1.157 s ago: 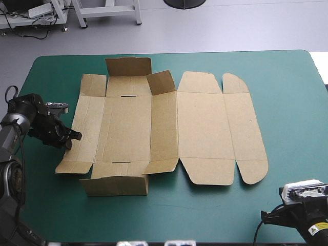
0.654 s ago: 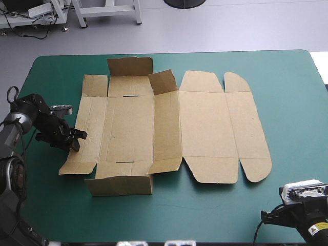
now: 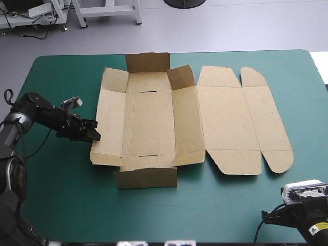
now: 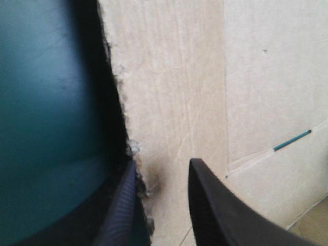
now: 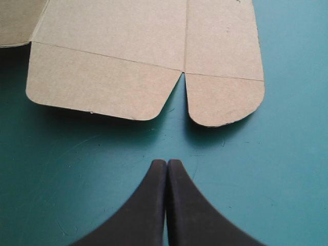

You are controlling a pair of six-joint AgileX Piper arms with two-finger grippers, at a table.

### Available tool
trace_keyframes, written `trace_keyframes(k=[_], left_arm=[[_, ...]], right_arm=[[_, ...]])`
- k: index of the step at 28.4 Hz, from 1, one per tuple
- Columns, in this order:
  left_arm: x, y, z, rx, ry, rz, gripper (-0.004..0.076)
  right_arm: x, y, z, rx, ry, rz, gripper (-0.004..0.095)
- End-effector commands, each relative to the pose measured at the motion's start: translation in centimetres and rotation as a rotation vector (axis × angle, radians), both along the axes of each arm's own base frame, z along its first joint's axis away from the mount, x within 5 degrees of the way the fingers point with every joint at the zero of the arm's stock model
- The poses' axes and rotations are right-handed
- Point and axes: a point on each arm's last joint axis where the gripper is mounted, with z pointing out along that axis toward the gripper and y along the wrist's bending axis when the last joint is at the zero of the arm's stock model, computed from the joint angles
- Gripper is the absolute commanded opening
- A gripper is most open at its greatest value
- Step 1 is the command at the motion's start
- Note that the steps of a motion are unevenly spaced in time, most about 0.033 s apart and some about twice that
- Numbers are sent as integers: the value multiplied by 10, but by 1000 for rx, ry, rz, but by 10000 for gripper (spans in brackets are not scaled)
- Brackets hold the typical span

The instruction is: Fold the box

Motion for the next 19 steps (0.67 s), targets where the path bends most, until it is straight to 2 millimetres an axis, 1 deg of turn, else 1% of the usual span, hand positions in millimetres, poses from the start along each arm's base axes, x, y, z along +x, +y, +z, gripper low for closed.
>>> trace_keyframes(k=[1, 6, 14, 19], left_arm=[[-4, -10, 28, -132, -52, -16, 245], [-4, -9, 27, -117, -56, -27, 245], [-3, 3, 19, 46, -72, -39, 245], [-2, 3, 19, 52, -69, -20, 245]], right_arm=[[4, -1, 11, 1, -62, -9, -24], [4, -1, 11, 1, -62, -9, -23], [4, -1, 11, 1, -62, -9, -24], [4, -1, 11, 1, -62, -9, -24]])
